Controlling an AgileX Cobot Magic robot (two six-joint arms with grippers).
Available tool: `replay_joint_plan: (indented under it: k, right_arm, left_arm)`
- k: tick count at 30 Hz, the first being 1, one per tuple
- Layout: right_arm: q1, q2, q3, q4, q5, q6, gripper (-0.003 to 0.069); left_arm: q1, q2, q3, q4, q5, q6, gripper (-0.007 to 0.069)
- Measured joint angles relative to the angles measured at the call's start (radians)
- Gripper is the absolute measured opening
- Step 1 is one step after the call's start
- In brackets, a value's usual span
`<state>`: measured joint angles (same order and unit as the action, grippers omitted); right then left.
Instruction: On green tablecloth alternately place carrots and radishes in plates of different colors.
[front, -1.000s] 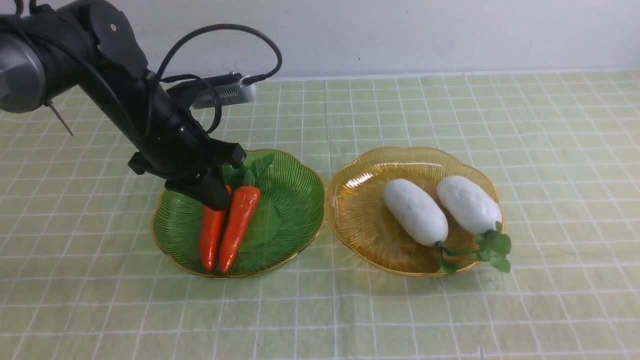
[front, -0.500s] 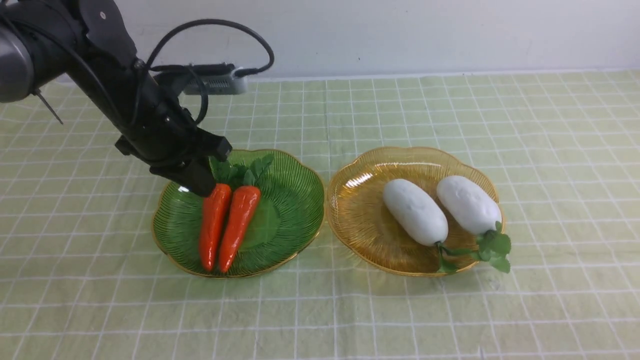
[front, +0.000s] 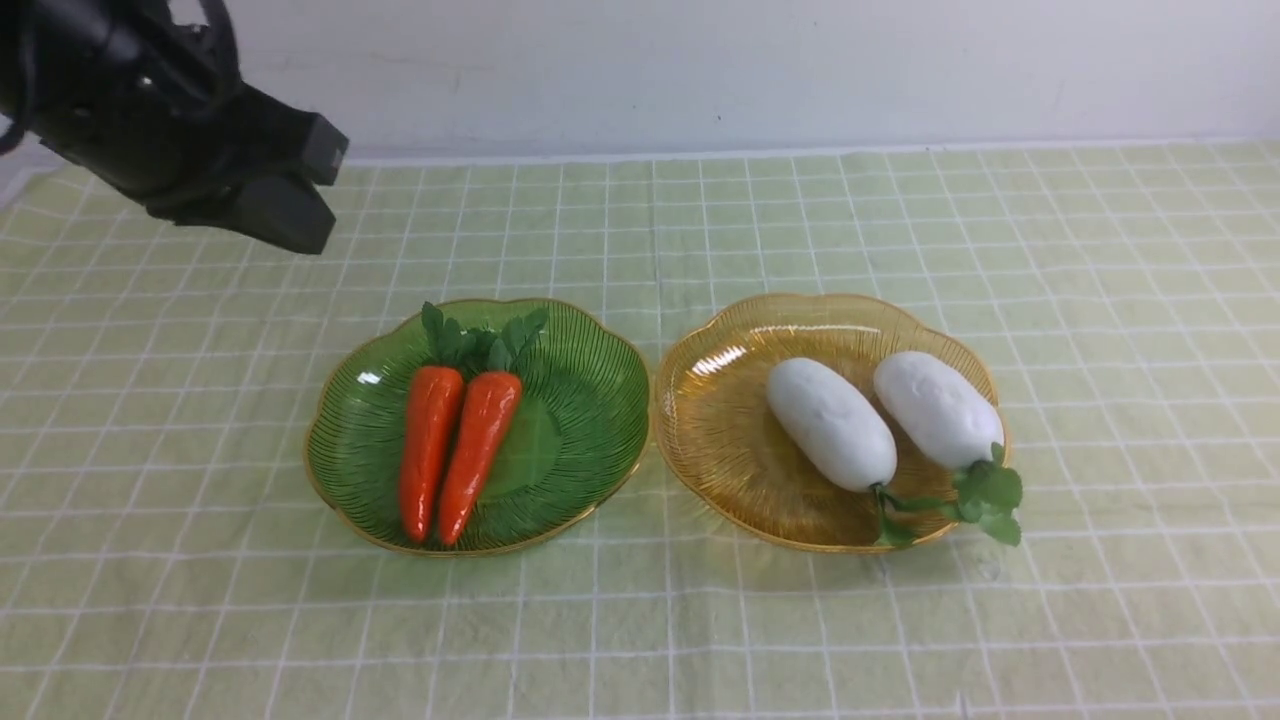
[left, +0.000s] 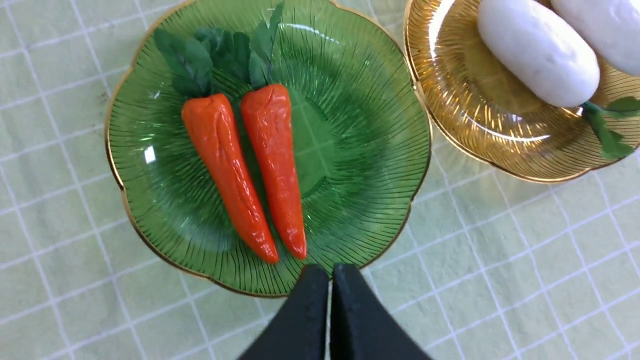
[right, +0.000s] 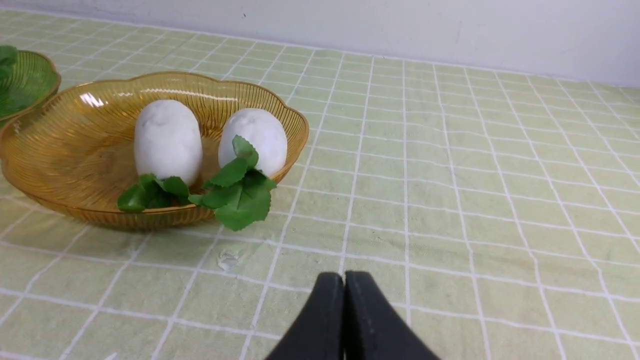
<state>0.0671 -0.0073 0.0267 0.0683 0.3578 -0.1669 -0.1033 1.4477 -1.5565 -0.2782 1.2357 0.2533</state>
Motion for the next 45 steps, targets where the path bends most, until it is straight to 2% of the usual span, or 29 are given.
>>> replay_joint_plan:
  k: [9,16,17,20,23,29,45]
  right_arm:
    - [0.0,0.0,0.0,0.0,0.001,0.0,-0.0015]
    - [0.0,0.0,-0.001,0.0,0.002,0.0,-0.0015]
    - [0.0,0.0,-0.001,0.0,0.002,0.0,-0.0015]
    - [0.0,0.0,-0.001,0.0,0.005,0.0,-0.0015]
    - [0.0,0.0,-0.001,0.0,0.005,0.0,-0.0015]
    - [0.0,0.0,-0.001,0.0,0.005,0.0,-0.0015]
    - [0.0,0.0,-0.001,0.0,0.006,0.0,-0.0015]
  left_arm:
    - [0.0,-0.343,0.162,0.109,0.016,-0.033,-0.0008]
    - [0.0,-0.711,0.464,0.078,0.017,-0.042,-0.0008]
    - [0.0,-0.774,0.537,0.056,-0.01,-0.042,-0.0008]
    - [0.0,-1.001,0.776,-0.013,-0.291,-0.042,-0.0008]
    - [0.0,-1.123,0.908,-0.028,-0.505,-0.042,-0.0008]
    - [0.0,-1.282,1.105,-0.046,-0.772,-0.042,-0.0008]
    - [0.0,-1.319,1.333,-0.007,-0.818,-0.04,-0.0008]
